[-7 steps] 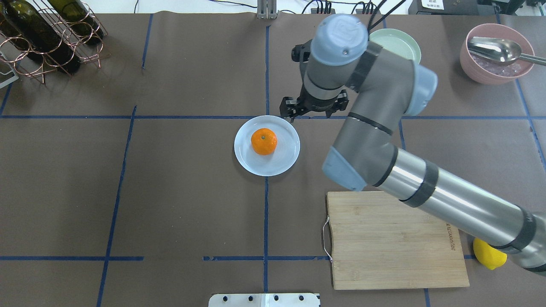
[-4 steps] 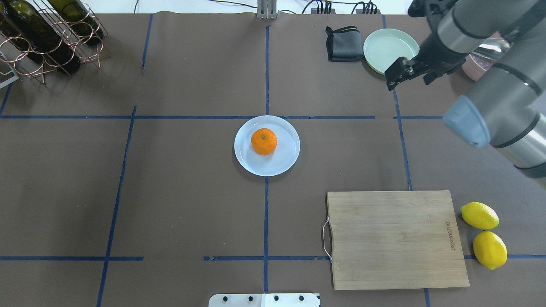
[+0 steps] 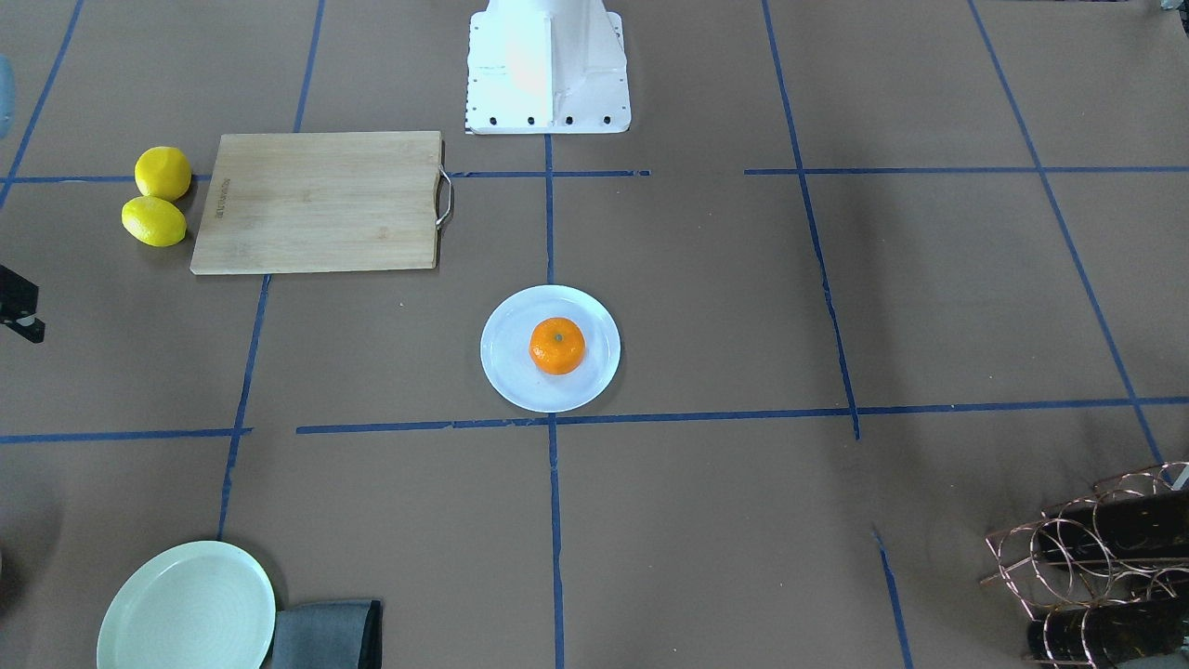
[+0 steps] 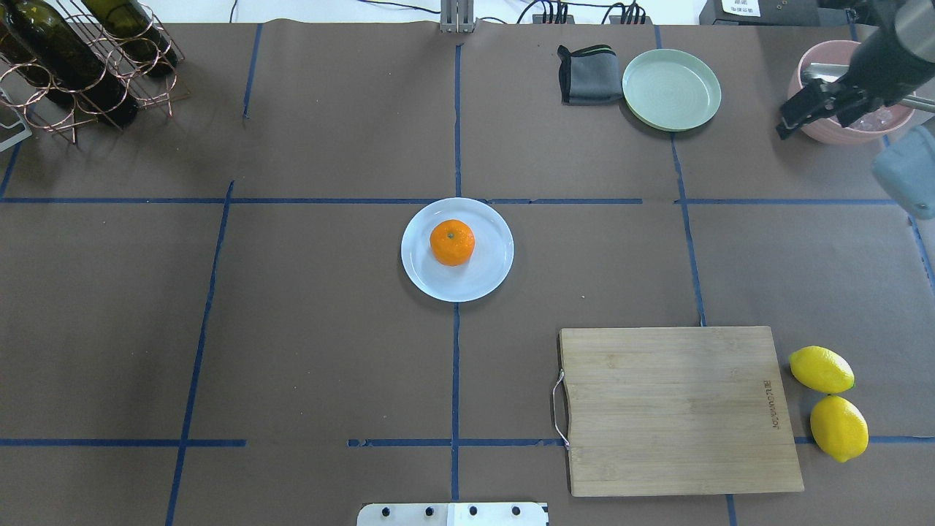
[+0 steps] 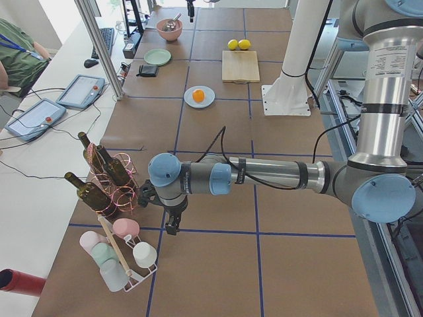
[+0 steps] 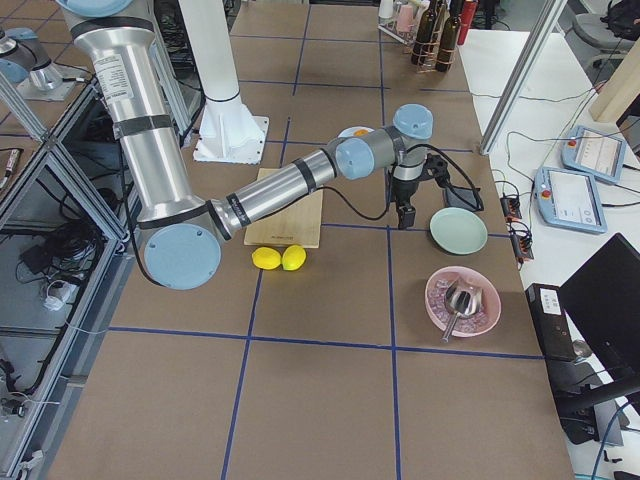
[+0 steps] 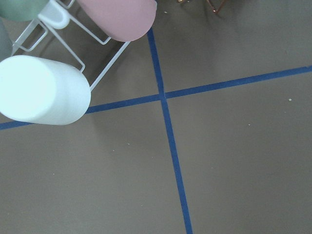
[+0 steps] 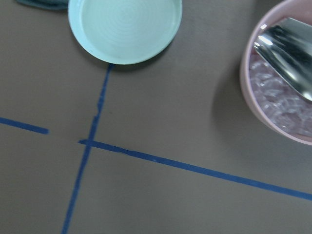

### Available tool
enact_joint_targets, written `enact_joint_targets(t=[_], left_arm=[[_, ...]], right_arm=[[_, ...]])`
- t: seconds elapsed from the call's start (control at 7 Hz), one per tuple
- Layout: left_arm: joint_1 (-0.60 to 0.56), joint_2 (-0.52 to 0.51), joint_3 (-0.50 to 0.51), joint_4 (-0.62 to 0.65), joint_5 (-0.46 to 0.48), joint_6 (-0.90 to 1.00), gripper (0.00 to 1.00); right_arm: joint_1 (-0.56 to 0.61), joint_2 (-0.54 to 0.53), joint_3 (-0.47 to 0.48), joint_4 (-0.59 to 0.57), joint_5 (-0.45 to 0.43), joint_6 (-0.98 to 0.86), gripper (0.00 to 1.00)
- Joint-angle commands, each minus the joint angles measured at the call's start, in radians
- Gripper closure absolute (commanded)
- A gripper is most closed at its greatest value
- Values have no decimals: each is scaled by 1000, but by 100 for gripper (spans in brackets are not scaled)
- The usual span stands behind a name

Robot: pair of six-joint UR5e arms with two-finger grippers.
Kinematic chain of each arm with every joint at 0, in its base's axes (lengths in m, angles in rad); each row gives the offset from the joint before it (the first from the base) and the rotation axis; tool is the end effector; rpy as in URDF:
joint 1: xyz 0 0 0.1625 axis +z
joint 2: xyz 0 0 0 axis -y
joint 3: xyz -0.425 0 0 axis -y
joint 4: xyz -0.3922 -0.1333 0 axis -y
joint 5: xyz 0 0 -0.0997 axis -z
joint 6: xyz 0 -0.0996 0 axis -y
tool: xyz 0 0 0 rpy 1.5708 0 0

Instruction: Pick orange to plate

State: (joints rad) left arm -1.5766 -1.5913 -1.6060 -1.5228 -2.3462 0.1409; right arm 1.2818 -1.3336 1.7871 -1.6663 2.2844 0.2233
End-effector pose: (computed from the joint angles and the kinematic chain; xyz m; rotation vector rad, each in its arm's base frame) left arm -0.0665 -0.5002 0.6359 0.0642 0.7734 0.1312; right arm -0.0978 -0.5679 0.4394 0.1527 -0.7703 -0.1900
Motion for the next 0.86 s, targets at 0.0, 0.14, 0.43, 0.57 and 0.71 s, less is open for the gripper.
enact_joint_targets(t=[0.0,0.14,0.43,0.57,0.71], left_arm=[[0,-1,-3,1,7,-30,0],[0,-2,-3,3,7,-30,0],[0,-2,-5,3,7,-32,0],[0,-2,-3,3,7,-32,0],[-2,-1,-5,3,8,-30,0]], right_arm=[[132,-97,-72,5,33,-208,0],[210,-105,-159,3,87,-343,0],[295,-152,-251,16,118,-467,0],[332,-150,-236,17,116,-478,0],[333,-200,-210,17,103,-463,0]])
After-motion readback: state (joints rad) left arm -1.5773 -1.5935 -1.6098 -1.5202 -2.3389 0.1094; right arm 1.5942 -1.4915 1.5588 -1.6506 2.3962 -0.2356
